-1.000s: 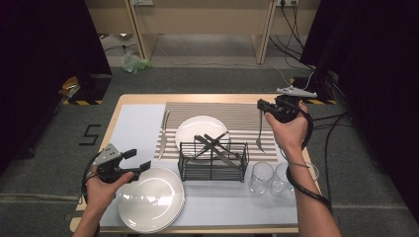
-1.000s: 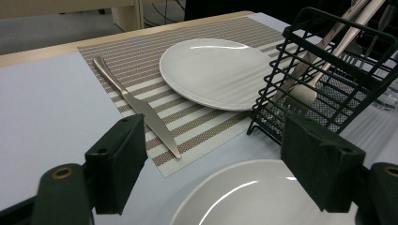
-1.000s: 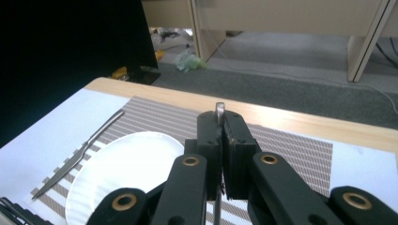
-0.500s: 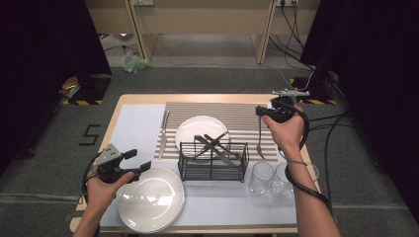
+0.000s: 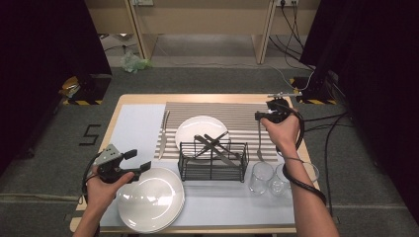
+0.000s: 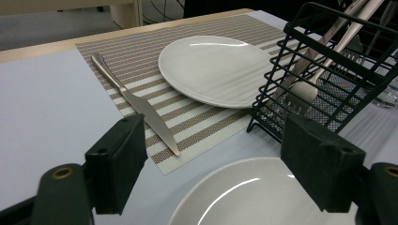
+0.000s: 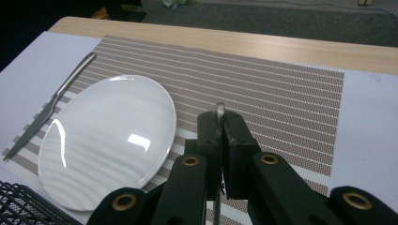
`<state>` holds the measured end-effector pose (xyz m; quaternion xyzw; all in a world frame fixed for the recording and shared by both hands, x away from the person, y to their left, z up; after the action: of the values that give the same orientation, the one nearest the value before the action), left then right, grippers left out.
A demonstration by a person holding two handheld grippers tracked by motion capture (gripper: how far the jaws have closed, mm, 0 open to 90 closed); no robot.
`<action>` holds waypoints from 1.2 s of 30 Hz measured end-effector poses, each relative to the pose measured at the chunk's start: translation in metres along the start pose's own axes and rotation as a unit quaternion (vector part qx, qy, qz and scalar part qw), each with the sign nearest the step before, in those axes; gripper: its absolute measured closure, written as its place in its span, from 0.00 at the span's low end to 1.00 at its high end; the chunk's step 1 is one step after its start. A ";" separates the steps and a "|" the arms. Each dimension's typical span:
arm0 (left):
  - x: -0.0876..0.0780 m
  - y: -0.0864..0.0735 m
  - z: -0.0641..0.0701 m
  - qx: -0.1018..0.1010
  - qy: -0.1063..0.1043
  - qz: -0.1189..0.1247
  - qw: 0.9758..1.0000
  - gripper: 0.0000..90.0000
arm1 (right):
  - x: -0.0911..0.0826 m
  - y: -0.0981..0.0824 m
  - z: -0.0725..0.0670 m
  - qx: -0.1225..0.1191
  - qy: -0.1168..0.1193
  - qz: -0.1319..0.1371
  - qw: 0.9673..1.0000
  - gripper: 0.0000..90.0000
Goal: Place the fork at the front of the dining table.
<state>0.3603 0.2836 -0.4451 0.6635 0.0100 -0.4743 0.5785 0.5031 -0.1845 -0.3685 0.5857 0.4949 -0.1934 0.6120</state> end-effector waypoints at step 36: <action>0.002 -0.002 -0.001 0.000 -0.001 -0.005 1.000 0.25 | 0.061 0.007 0.016 0.028 -0.019 -0.043 0.998 0.94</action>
<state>0.3613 0.2838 -0.4482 0.6630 0.0132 -0.4777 0.5763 0.5413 -0.1769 -0.4186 0.5772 0.5023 -0.2447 0.5955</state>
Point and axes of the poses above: each handheld gripper's, and its own axes: x roughly forward along the jaws, y roughly out of its top, z roughly to its right, the point moved 2 cm from there along x, roughly forward along the jaws, and after that the axes turned 15 degrees about -z, right-handed, at the moved point
